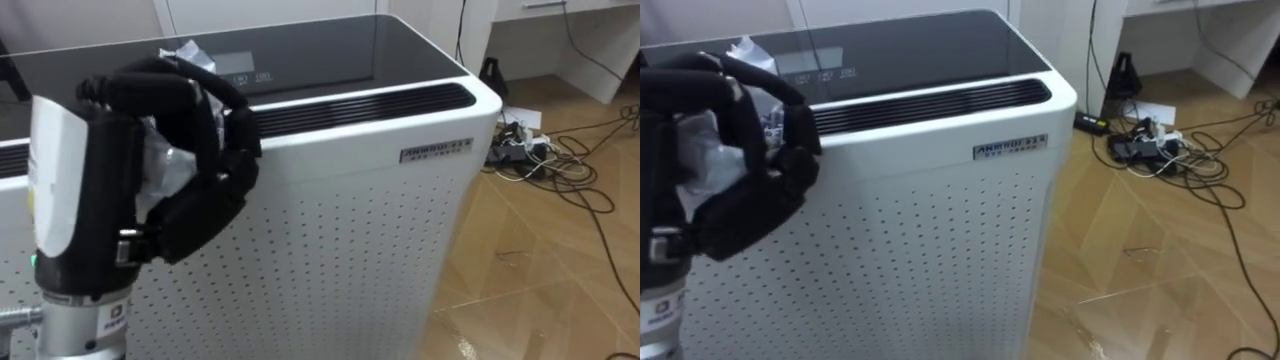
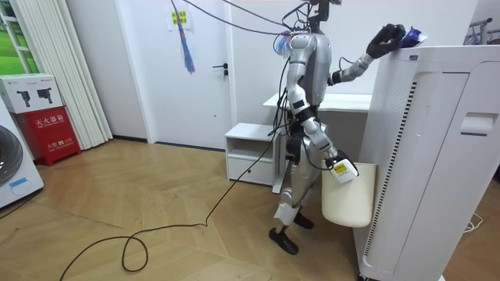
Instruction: Pick garbage
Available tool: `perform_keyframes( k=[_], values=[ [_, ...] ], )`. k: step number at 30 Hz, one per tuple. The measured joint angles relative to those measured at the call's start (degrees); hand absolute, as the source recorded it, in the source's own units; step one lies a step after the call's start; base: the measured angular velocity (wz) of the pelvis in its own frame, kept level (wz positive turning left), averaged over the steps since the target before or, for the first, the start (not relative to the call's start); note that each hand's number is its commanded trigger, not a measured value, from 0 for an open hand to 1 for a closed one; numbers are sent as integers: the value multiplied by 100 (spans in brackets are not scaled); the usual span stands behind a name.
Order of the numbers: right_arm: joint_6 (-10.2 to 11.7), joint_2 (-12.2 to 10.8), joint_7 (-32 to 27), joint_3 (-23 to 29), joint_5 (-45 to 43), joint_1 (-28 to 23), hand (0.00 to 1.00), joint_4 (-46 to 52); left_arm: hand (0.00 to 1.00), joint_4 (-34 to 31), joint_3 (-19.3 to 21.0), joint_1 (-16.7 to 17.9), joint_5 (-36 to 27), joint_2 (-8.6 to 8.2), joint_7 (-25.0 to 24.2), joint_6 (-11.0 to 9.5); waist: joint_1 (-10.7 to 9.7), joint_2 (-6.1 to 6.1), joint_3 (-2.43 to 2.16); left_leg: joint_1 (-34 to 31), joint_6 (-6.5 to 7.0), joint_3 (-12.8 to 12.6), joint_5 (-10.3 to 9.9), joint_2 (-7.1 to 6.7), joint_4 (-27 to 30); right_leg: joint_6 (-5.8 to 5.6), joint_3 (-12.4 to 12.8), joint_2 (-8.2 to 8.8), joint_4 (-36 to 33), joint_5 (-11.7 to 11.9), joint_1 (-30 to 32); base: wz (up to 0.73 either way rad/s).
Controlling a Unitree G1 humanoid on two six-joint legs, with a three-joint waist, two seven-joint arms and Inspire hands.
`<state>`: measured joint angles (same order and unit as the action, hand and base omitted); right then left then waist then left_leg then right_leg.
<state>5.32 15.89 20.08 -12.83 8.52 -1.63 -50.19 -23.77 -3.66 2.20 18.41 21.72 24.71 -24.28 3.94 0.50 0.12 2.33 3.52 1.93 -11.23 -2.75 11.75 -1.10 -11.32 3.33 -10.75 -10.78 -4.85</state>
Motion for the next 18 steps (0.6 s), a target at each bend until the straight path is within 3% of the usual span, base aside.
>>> perform_keyframes(
  k=[8,11,16,18],
  values=[
    [-28,-54,65,-185,1,40,100,48,100,-78,-119,-200,-3198,-196,-1735,-4,96,105,0,-59,1,16,2,-4,-10,3,-114,13,12,2,-9,7],
    [-199,-110,67,-251,0,148,100,121,100,-136,-353,-224,-4345,-292,-2460,-3,102,119,3,-97,-1,45,19,-8,4,3,-159,20,10,3,33,9],
    [-397,-120,179,-406,-12,399,100,147,100,-80,-1027,-198,-4989,-296,-3758,33,91,110,20,-176,-3,9,24,2,15,15,-166,28,-14,14,105,-3],
    [-422,-126,185,-414,-12,420,100,172,100,14,-1363,-86,-5103,-296,-4186,357,83,107,47,-185,-3,6,24,4,9,17,-161,29,-32,15,130,-2]
  ],
)
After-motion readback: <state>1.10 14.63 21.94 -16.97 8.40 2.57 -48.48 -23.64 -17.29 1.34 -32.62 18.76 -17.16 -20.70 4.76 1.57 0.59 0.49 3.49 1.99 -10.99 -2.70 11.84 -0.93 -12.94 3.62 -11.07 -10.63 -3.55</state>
